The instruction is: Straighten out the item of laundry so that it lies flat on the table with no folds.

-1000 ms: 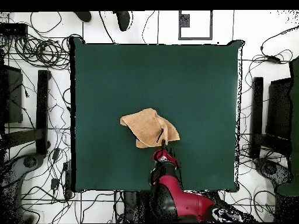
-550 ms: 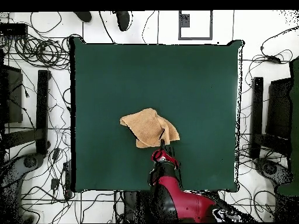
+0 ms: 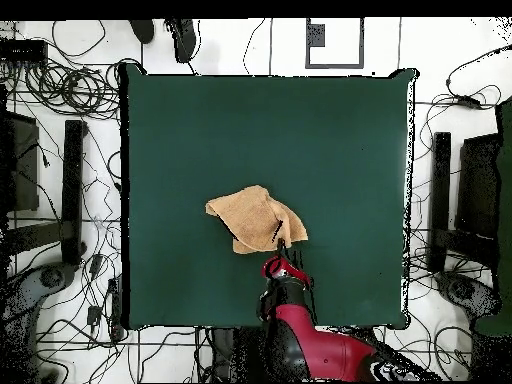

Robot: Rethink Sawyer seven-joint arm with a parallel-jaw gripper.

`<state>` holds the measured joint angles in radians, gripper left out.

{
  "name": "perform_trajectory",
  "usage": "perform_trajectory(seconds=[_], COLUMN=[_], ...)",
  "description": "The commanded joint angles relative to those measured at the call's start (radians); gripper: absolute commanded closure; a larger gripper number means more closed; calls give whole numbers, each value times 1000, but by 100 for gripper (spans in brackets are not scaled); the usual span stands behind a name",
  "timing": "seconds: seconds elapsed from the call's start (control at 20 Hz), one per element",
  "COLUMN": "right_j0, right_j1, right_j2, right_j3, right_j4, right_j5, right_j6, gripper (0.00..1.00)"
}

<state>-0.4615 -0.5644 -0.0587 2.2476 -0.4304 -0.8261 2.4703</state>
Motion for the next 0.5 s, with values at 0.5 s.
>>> perform_trajectory(seconds=[0.5], right_j0=[51], right_j1=[66], right_j2=[130], right_j3=[-32], right_j4=[11], right_j5=[-1], right_j6=[166], gripper=[0])
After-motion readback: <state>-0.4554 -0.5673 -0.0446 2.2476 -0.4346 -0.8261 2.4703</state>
